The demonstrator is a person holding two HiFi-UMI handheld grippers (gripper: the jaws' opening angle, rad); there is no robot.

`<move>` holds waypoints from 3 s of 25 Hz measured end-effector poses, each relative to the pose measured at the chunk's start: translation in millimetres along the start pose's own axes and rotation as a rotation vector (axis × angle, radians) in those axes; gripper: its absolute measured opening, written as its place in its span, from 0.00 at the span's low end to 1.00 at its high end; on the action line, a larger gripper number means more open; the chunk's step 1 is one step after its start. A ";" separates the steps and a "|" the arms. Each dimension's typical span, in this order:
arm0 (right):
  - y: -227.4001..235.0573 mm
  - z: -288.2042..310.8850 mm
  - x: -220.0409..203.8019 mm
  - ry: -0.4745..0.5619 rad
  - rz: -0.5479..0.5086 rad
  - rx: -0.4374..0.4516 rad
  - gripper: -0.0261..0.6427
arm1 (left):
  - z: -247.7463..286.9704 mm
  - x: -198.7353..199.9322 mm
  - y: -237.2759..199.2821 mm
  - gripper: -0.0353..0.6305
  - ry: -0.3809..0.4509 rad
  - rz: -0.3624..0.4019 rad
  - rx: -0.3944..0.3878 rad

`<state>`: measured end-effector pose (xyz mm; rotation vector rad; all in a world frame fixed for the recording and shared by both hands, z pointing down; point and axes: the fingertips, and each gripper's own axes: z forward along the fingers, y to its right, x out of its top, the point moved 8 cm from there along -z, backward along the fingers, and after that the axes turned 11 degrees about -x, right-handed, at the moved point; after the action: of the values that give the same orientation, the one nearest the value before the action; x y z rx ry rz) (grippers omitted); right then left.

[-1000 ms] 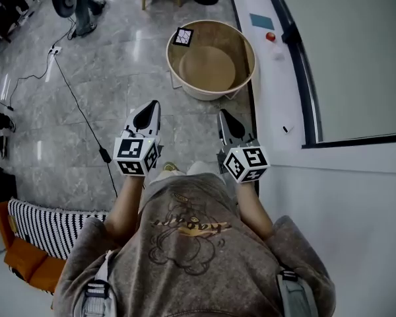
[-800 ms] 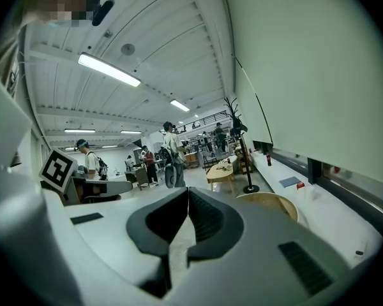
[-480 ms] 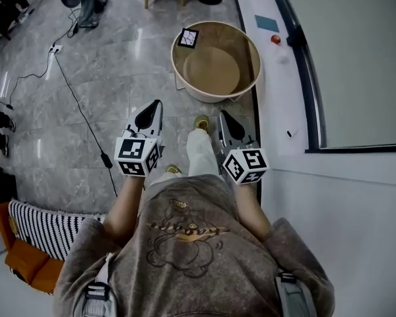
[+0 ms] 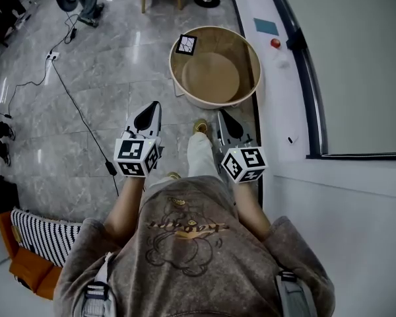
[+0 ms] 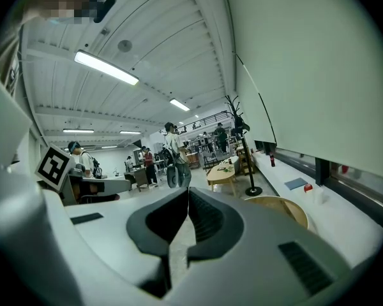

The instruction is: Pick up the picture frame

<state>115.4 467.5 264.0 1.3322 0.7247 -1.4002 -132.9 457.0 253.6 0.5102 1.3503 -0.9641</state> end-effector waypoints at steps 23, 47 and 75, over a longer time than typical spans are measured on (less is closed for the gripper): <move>35.8 148.1 39.0 -0.045 0.014 0.029 0.07 | 117.6 47.8 -81.5 0.08 -0.031 -0.019 -0.004; 141.3 339.4 121.7 -0.074 -0.038 0.144 0.07 | 305.7 121.4 -148.8 0.08 0.023 -0.067 0.076; 137.6 444.9 121.7 -0.063 0.021 0.008 0.07 | 384.4 139.5 -249.5 0.08 -0.047 -0.035 -0.043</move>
<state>111.1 -13.8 268.8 1.2930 0.6623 -1.4233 -123.1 -22.0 248.1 0.4305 1.3382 -0.9682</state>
